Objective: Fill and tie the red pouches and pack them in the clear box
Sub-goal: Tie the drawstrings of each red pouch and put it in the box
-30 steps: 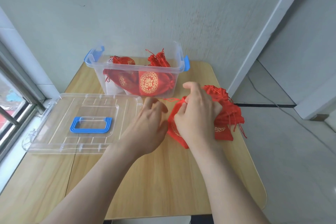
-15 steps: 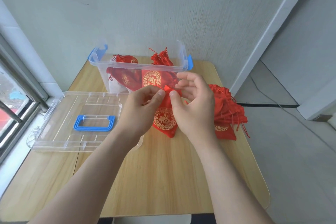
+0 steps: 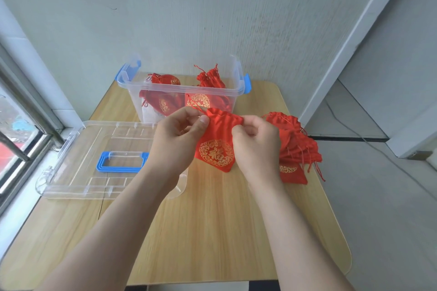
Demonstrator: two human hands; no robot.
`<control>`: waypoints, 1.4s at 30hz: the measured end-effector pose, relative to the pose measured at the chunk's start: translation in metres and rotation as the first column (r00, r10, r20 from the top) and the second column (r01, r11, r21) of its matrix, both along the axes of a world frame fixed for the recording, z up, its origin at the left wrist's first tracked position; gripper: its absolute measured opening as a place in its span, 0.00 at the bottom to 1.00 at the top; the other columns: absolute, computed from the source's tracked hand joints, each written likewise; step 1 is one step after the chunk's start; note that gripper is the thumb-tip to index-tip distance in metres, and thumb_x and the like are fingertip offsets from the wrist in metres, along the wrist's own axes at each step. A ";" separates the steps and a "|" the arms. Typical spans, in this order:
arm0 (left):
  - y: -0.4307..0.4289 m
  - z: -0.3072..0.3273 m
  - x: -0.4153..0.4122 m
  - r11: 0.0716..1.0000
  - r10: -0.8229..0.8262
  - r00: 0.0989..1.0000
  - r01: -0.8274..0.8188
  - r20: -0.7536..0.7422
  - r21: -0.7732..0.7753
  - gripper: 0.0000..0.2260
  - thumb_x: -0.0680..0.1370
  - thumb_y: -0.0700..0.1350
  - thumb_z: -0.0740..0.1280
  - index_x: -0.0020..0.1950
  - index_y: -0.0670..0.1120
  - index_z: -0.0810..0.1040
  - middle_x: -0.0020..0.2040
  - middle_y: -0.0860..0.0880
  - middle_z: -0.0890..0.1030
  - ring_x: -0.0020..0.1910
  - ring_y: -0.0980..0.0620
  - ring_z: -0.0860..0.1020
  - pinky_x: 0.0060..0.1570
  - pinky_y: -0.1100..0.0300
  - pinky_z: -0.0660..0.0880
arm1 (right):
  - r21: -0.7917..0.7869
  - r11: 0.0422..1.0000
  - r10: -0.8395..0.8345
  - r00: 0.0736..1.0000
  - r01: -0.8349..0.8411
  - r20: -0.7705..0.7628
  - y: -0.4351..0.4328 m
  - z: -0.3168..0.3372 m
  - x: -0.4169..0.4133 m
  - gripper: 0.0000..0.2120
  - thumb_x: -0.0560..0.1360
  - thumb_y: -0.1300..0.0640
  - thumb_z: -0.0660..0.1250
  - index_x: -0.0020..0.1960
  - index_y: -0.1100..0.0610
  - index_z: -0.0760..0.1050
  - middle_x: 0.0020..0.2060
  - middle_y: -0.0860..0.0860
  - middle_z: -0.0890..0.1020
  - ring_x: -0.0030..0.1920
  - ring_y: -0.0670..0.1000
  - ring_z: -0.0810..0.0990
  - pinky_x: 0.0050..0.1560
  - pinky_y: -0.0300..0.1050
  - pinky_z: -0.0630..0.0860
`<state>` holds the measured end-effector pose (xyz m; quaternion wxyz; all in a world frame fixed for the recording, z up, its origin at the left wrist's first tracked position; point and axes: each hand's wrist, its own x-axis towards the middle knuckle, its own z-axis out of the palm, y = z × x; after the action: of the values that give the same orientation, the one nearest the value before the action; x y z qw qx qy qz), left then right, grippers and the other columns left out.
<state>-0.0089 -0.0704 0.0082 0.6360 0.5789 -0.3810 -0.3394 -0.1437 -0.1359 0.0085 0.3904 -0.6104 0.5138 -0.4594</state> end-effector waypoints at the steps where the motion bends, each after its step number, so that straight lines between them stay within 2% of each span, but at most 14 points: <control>1: 0.000 0.001 0.000 1.000 0.019 1.000 -0.019 0.001 0.008 0.06 0.83 0.46 0.71 0.49 0.44 0.83 0.44 0.46 0.81 0.45 0.50 0.78 0.54 0.45 0.79 | -0.051 0.999 -0.001 1.000 0.000 -0.007 0.000 0.000 0.000 0.08 0.78 0.60 0.69 0.50 0.51 0.86 0.39 0.45 0.87 0.43 0.46 0.86 0.49 0.51 0.83; 4: 0.002 0.005 -0.001 0.997 0.077 0.997 -0.078 0.024 0.018 0.09 0.84 0.49 0.70 0.51 0.45 0.85 0.43 0.47 0.84 0.41 0.58 0.78 0.43 0.67 0.75 | -0.165 0.986 0.021 0.999 -0.026 -0.030 0.001 -0.001 -0.001 0.08 0.80 0.61 0.70 0.54 0.51 0.86 0.43 0.43 0.88 0.45 0.43 0.86 0.52 0.50 0.83; 6: 0.002 0.004 0.001 0.991 0.134 0.991 -0.134 0.022 0.012 0.10 0.84 0.51 0.70 0.53 0.46 0.87 0.40 0.48 0.83 0.37 0.60 0.77 0.39 0.71 0.73 | -0.207 0.977 0.029 0.997 -0.042 -0.065 0.000 -0.003 -0.002 0.07 0.81 0.60 0.70 0.54 0.51 0.85 0.43 0.42 0.87 0.44 0.44 0.86 0.51 0.51 0.82; 9: 0.001 0.003 0.006 0.976 0.216 0.976 -0.215 -0.015 0.029 0.10 0.85 0.49 0.68 0.54 0.47 0.87 0.37 0.56 0.83 0.33 0.59 0.74 0.37 0.67 0.74 | -0.207 0.978 0.012 0.996 -0.030 -0.087 -0.002 -0.009 -0.001 0.04 0.81 0.57 0.70 0.55 0.49 0.81 0.43 0.42 0.86 0.40 0.49 0.87 0.52 0.58 0.82; 11: 0.002 0.004 0.007 0.974 0.223 0.974 -0.221 -0.046 0.038 0.12 0.86 0.49 0.66 0.54 0.44 0.87 0.42 0.52 0.85 0.35 0.56 0.76 0.41 0.63 0.79 | -0.174 0.984 0.002 0.994 -0.021 -0.107 -0.003 -0.011 -0.001 0.05 0.81 0.56 0.71 0.56 0.48 0.79 0.43 0.42 0.86 0.42 0.51 0.87 0.54 0.60 0.82; 14: 0.001 0.005 0.006 0.978 0.206 0.971 -0.201 -0.124 0.048 0.15 0.87 0.50 0.64 0.55 0.42 0.86 0.45 0.46 0.85 0.37 0.53 0.80 0.45 0.59 0.82 | -0.103 0.995 0.002 0.992 -0.015 -0.128 -0.002 -0.008 -0.003 0.07 0.81 0.58 0.69 0.58 0.52 0.83 0.44 0.44 0.86 0.46 0.52 0.86 0.57 0.57 0.81; 18: -0.001 0.005 0.007 0.982 0.189 0.957 -0.176 -0.221 0.073 0.18 0.88 0.53 0.60 0.56 0.43 0.86 0.45 0.46 0.84 0.41 0.50 0.81 0.46 0.55 0.80 | -0.011 1.000 0.020 0.994 -0.021 -0.104 -0.001 -0.001 -0.004 0.08 0.82 0.58 0.68 0.58 0.52 0.84 0.43 0.43 0.85 0.47 0.46 0.85 0.52 0.49 0.82; 21: -0.002 0.006 0.007 0.975 0.220 0.930 -0.201 -0.293 0.095 0.18 0.88 0.52 0.60 0.55 0.43 0.87 0.47 0.45 0.83 0.43 0.50 0.81 0.48 0.55 0.81 | 0.158 0.987 0.026 0.995 -0.040 0.094 -0.002 0.000 -0.003 0.07 0.82 0.56 0.67 0.56 0.50 0.83 0.45 0.46 0.86 0.44 0.46 0.85 0.45 0.47 0.82; 25: -0.002 0.004 0.007 0.967 0.254 0.896 -0.224 -0.365 0.122 0.17 0.88 0.50 0.61 0.57 0.43 0.87 0.52 0.43 0.85 0.48 0.49 0.84 0.52 0.56 0.81 | 0.308 0.945 -0.010 0.929 -0.112 0.370 -0.002 0.008 -0.006 0.09 0.84 0.63 0.64 0.55 0.56 0.83 0.36 0.49 0.79 0.35 0.48 0.76 0.35 0.43 0.73; 27: -0.002 0.004 0.007 0.973 0.232 0.870 -0.204 -0.434 0.111 0.17 0.88 0.50 0.61 0.59 0.42 0.86 0.53 0.43 0.86 0.49 0.49 0.85 0.54 0.55 0.83 | 0.288 0.951 -0.017 0.910 -0.112 0.413 -0.003 0.008 -0.007 0.11 0.84 0.66 0.63 0.55 0.58 0.84 0.37 0.51 0.81 0.36 0.49 0.78 0.35 0.42 0.75; 32: -0.001 0.007 0.007 0.972 0.234 0.846 -0.219 -0.480 0.089 0.17 0.88 0.50 0.60 0.61 0.42 0.85 0.47 0.48 0.86 0.44 0.53 0.84 0.55 0.57 0.83 | 0.173 0.985 -0.045 0.943 -0.013 0.330 -0.002 0.004 -0.008 0.11 0.81 0.67 0.69 0.53 0.53 0.85 0.41 0.47 0.87 0.39 0.42 0.85 0.41 0.36 0.78; 35: 0.000 0.007 0.009 0.972 0.232 0.857 -0.217 -0.461 0.086 0.16 0.88 0.50 0.61 0.61 0.43 0.86 0.47 0.49 0.85 0.45 0.53 0.83 0.56 0.57 0.83 | 0.147 0.987 -0.110 0.921 0.058 0.373 -0.005 0.003 -0.008 0.09 0.79 0.64 0.74 0.53 0.50 0.86 0.46 0.49 0.89 0.48 0.46 0.88 0.51 0.44 0.84; 37: 0.000 0.007 0.009 0.975 0.221 0.868 -0.203 -0.445 0.088 0.16 0.88 0.50 0.61 0.61 0.44 0.86 0.48 0.49 0.85 0.46 0.52 0.82 0.57 0.57 0.83 | 0.139 0.985 -0.153 0.906 0.106 0.395 -0.007 0.002 -0.008 0.11 0.79 0.64 0.73 0.52 0.48 0.85 0.45 0.50 0.89 0.48 0.48 0.89 0.56 0.50 0.85; 42: 0.000 0.005 0.009 0.979 0.206 0.881 -0.186 -0.426 0.090 0.16 0.88 0.51 0.61 0.61 0.45 0.86 0.52 0.47 0.87 0.50 0.51 0.84 0.57 0.57 0.81 | -0.001 0.978 -0.203 0.943 0.211 0.265 -0.005 -0.001 -0.010 0.18 0.78 0.72 0.67 0.57 0.54 0.85 0.46 0.47 0.88 0.48 0.43 0.88 0.57 0.45 0.85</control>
<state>0.0005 -0.0705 0.0135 0.7221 0.5390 -0.1615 -0.4024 -0.1532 -0.1413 0.0070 0.3958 -0.4923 0.5119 -0.5822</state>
